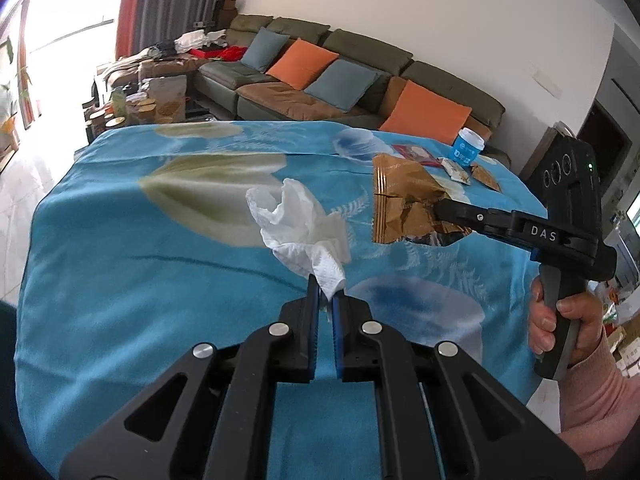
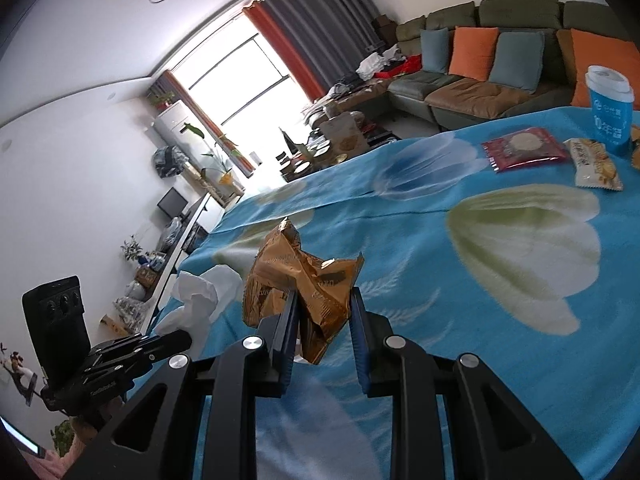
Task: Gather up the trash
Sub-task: 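Lift the white tissue and gold wrapper off the table with both tools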
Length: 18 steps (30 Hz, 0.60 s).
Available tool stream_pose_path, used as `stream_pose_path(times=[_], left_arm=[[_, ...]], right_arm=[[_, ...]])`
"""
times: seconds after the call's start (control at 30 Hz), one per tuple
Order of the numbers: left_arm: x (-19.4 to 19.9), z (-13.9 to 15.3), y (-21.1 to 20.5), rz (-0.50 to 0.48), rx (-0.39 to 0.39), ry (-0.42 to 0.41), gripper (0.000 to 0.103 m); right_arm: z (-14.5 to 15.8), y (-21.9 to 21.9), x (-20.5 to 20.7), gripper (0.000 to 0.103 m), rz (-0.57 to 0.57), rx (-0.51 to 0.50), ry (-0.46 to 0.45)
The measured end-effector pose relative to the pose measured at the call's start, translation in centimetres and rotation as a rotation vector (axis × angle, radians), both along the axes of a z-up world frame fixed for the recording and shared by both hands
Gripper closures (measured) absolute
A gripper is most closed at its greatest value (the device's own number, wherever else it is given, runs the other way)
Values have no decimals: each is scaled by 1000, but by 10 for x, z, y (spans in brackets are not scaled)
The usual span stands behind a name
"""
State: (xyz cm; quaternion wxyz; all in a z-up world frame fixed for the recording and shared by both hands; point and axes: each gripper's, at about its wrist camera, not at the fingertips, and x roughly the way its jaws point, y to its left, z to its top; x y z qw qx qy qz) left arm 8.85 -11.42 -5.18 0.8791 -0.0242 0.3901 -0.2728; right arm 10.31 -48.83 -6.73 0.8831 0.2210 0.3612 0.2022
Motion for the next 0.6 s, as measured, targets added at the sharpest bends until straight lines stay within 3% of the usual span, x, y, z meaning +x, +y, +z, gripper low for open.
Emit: stream_pose_path(times=[0.6], left_arm=[[-35, 2, 44, 71, -30, 9, 97]], right_arm=[[-4, 43, -10, 80, 81, 20, 10]])
